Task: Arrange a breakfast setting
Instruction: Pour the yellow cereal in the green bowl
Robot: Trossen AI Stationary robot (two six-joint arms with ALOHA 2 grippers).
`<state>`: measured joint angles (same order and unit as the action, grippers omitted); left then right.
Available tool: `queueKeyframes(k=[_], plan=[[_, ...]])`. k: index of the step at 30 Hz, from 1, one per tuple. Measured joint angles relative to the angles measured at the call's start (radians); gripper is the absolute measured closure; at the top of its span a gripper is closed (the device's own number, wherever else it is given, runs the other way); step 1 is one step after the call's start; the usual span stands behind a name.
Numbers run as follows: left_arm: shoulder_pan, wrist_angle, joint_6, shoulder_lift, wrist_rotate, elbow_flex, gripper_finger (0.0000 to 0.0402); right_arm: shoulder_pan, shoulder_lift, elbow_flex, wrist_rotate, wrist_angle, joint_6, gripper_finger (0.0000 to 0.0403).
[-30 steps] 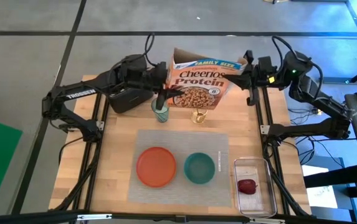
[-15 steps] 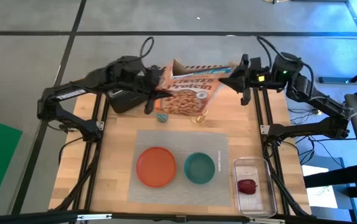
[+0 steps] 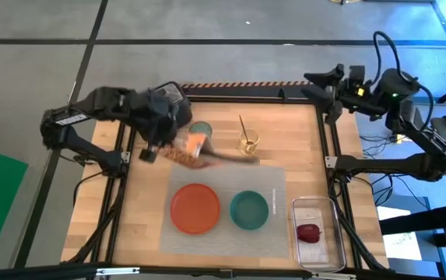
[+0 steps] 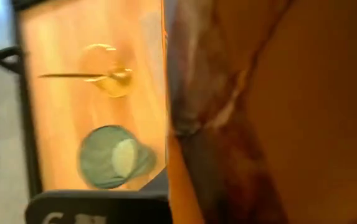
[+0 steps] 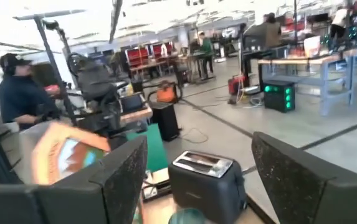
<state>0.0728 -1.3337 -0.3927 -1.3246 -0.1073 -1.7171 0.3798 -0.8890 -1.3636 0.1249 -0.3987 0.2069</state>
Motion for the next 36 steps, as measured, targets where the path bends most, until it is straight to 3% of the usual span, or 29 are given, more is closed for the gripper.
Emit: queueKeyframes(k=[6,13,19,23,29,36], plan=[[-0.196,-0.029,0.094,-0.062,0.126,0.0,0.0376,0.0,-0.002,0.0,0.017,-0.1,-0.005,0.0123],[-0.311,-0.102,0.129,-0.222,0.154,-0.001,0.0376,0.0,-0.006,0.0,0.068,-0.258,-0.004,0.0123],[-0.362,-0.24,0.13,-0.402,0.264,-0.112,0.0376,0.0,-0.005,0.002,0.068,-0.351,-0.044,0.0123],[-0.372,-0.232,0.114,-0.472,0.321,-0.216,0.0376,0.0,-0.005,0.002,0.068,-0.362,-0.07,0.0123],[-0.374,-0.234,0.028,-0.509,0.452,-0.356,0.0376,0.0,-0.005,0.002,0.09,-0.395,-0.085,0.0123],[-0.394,-0.238,-0.123,-0.51,0.594,-0.392,0.0375,0.0,-0.005,0.002,0.096,-0.441,-0.084,0.0123]])
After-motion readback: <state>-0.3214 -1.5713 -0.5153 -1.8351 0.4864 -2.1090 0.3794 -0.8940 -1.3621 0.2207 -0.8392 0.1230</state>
